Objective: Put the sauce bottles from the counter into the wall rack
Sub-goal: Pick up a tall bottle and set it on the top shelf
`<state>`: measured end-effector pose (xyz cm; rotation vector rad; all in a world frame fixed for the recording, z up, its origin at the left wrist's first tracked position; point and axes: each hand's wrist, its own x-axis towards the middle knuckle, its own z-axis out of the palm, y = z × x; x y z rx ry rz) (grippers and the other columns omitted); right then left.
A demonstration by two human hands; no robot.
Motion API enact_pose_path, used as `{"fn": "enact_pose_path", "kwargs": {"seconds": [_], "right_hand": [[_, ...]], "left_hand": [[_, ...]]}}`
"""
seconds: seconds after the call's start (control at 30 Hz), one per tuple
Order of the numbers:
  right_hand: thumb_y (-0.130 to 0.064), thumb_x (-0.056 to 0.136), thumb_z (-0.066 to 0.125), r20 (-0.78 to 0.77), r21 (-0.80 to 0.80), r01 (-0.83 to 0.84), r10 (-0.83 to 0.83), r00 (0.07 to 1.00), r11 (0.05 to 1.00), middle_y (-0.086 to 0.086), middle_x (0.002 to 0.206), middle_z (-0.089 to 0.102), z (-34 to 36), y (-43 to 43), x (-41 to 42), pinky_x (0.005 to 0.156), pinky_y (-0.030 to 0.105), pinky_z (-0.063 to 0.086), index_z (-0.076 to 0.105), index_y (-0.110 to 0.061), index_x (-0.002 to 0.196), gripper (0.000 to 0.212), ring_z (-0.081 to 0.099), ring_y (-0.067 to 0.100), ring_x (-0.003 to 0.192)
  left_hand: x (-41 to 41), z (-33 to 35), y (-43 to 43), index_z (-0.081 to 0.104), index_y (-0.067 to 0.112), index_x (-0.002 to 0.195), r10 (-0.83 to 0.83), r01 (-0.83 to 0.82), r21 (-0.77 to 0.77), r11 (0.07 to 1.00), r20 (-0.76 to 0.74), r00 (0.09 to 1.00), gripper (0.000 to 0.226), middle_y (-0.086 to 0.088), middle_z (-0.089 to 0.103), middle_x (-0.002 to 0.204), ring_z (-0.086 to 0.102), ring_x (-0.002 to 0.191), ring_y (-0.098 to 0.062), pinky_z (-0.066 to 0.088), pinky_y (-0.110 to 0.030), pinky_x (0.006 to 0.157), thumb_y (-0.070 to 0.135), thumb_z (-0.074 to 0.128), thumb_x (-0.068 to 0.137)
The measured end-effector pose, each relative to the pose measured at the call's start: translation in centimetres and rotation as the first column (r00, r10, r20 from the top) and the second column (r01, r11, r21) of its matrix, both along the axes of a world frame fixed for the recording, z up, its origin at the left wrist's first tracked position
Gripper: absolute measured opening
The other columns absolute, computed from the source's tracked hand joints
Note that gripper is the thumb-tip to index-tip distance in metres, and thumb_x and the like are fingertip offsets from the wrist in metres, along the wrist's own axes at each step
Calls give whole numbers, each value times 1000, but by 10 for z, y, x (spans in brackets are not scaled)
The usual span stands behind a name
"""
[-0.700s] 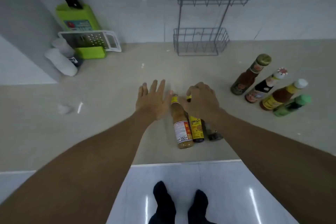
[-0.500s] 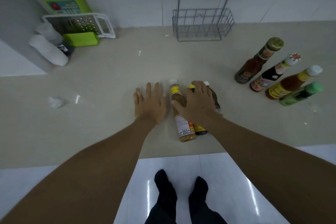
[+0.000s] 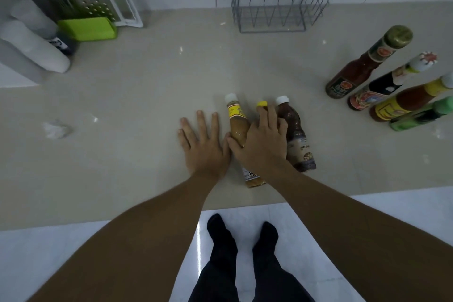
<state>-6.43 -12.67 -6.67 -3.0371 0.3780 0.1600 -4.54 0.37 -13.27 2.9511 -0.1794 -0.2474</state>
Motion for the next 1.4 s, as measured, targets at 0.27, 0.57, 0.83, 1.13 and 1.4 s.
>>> {"fn": "enact_pose_path", "kwargs": {"seconds": [0.27, 0.57, 0.83, 1.13, 1.4], "right_hand": [[-71, 77, 48, 69, 57, 57, -61, 996, 997, 14, 141, 44, -6, 9, -7, 96, 48, 28, 60, -5, 113, 76, 32, 32, 134], [-45, 75, 73, 269, 353, 27, -129, 955, 935, 13, 100, 60, 0, 23, -20, 90, 47, 36, 47, -8, 100, 51, 50, 33, 105], [-32, 80, 71, 269, 604, -30, -169, 948, 796, 7, 112, 60, 12, 19, -12, 81, 33, 48, 49, -11, 125, 55, 57, 23, 100], [-23, 75, 77, 329, 748, -11, -356, 874, 664, -14, 82, 58, 56, 6, 15, 64, 16, 47, 46, -17, 120, 55, 61, 6, 70], [-41, 81, 77, 453, 778, -187, -330, 828, 600, -3, 112, 65, 122, -20, 53, 81, 28, 52, 40, -21, 135, 68, 64, 14, 95]], "left_hand": [[0, -3, 2, 8, 30, 162, -26, 26, 18, 999, -4, 1000, 73, -12, 3, 170, -3, 151, -53, 1, -62, 121, 57, 14, 95], [3, -4, 3, -5, 27, 161, -61, 70, 122, 990, -73, 995, 81, -14, -15, 169, -13, 149, -55, -3, -63, 120, 57, 32, 95], [5, 1, 3, -15, 30, 159, -48, 61, 97, 993, -139, 989, 77, -11, -20, 168, -19, 149, -53, -8, -61, 120, 58, 21, 97], [20, 25, 2, -24, 34, 156, -45, 80, 87, 993, -354, 934, 73, -4, -30, 165, -28, 148, -46, -14, -56, 119, 67, 7, 98], [64, 76, -4, 8, 30, 159, -80, 135, 93, 986, -449, 890, 68, -10, 15, 164, 25, 145, -40, 21, -48, 116, 61, 23, 100]]}}
